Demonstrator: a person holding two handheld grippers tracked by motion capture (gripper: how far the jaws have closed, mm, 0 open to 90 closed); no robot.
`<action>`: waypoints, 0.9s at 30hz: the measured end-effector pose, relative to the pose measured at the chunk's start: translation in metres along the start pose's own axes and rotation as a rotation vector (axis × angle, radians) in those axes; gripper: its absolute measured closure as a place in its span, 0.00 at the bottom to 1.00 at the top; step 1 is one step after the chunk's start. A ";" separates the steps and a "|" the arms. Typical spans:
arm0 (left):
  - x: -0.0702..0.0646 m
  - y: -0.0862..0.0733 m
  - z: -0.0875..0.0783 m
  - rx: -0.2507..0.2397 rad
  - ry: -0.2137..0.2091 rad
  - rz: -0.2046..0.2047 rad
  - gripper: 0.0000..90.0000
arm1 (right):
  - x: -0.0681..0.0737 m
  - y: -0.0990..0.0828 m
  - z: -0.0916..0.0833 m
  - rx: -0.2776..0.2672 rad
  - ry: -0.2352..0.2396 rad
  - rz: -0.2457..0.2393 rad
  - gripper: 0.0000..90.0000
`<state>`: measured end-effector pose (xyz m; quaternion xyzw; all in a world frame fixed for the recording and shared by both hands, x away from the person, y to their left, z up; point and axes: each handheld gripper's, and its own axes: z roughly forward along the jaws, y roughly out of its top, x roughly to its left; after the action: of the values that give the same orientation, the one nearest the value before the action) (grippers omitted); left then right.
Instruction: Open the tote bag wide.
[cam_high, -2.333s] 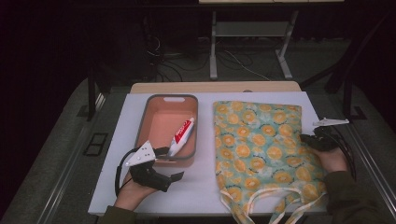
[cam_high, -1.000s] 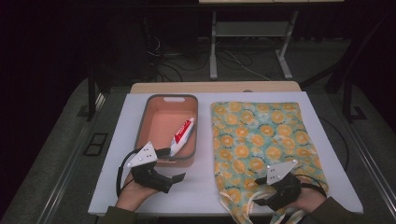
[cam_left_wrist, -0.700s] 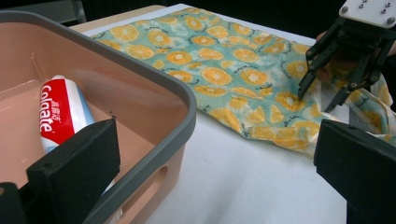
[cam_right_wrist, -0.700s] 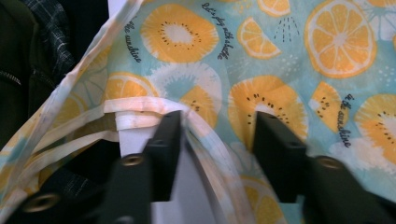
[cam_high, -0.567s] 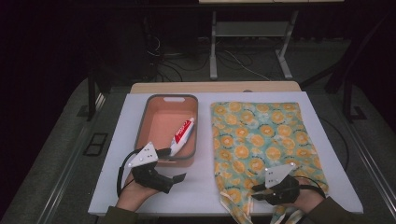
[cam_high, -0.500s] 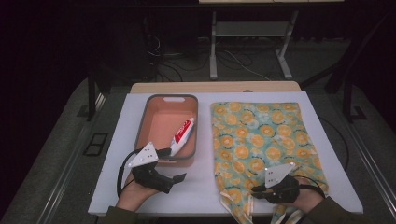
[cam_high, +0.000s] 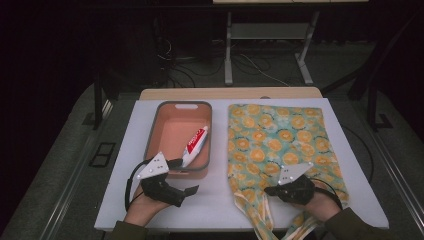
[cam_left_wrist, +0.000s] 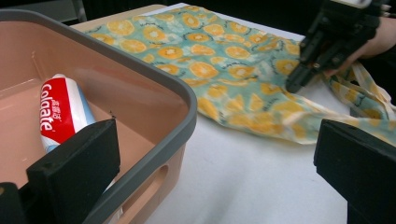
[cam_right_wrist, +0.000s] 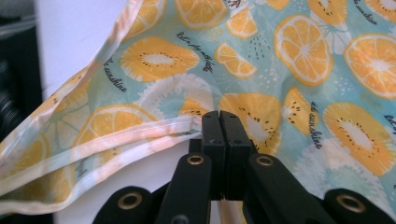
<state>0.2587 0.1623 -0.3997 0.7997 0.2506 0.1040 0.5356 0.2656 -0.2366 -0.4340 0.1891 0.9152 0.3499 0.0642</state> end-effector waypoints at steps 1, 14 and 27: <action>0.000 0.000 0.000 -0.001 0.000 0.000 0.00 | -0.003 0.002 0.002 0.000 -0.006 0.014 0.99; 0.000 0.000 0.000 -0.001 0.000 0.000 0.00 | -0.042 0.037 0.026 -0.011 -0.100 0.139 0.99; 0.001 -0.001 -0.002 -0.004 0.002 -0.005 0.00 | -0.075 0.069 0.068 -0.026 -0.155 0.248 0.99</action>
<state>0.2585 0.1646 -0.4003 0.7979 0.2529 0.1039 0.5373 0.3726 -0.1767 -0.4402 0.3265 0.8724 0.3515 0.0936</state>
